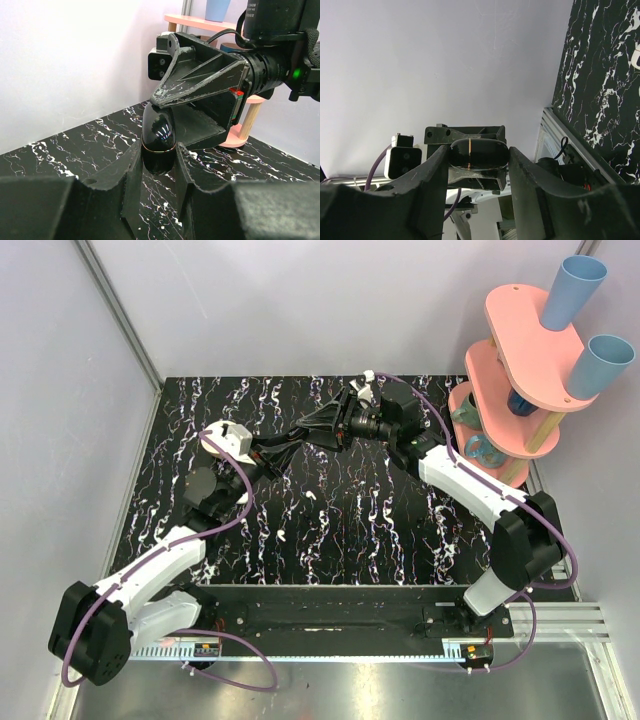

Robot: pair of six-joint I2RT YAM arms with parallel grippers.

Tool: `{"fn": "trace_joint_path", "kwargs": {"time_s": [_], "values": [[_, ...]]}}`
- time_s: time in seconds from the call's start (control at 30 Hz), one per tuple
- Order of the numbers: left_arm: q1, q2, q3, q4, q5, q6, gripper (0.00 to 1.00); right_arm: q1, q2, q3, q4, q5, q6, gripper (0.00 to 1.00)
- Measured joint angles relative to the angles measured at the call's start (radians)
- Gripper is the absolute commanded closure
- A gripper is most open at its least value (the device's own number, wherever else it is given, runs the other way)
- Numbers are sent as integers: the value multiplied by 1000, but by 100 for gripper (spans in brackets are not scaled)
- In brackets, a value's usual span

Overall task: Insert the wireless bluetooth earbuds into the charging case
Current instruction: Open the charging case.

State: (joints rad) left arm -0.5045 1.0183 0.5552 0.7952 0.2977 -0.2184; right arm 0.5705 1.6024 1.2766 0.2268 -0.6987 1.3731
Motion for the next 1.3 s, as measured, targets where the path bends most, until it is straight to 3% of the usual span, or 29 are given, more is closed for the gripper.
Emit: {"fn": "trace_joint_path", "kwargs": {"time_s": [0.17, 0.23, 0.37, 0.4, 0.67, 0.97, 1.3], "values": [[0, 3, 0, 0, 0, 0, 100, 0, 0, 6, -16, 3, -12, 75], [0, 4, 0, 0, -1, 0, 100, 0, 0, 6, -17, 5, -15, 71], [0, 4, 0, 0, -3, 0, 100, 0, 0, 8, -23, 6, -22, 50], [0, 4, 0, 0, -3, 0, 100, 0, 0, 9, -23, 6, -25, 40], [-4, 0, -5, 24, 0, -11, 100, 17, 0, 14, -42, -3, -111, 11], [-5, -40, -56, 39, 5, -18, 100, 2, -16, 84, -146, 28, -311, 2], [-2, -121, -133, 129, 22, -76, 100, -30, -197, 135, -345, 159, -717, 13]]}}
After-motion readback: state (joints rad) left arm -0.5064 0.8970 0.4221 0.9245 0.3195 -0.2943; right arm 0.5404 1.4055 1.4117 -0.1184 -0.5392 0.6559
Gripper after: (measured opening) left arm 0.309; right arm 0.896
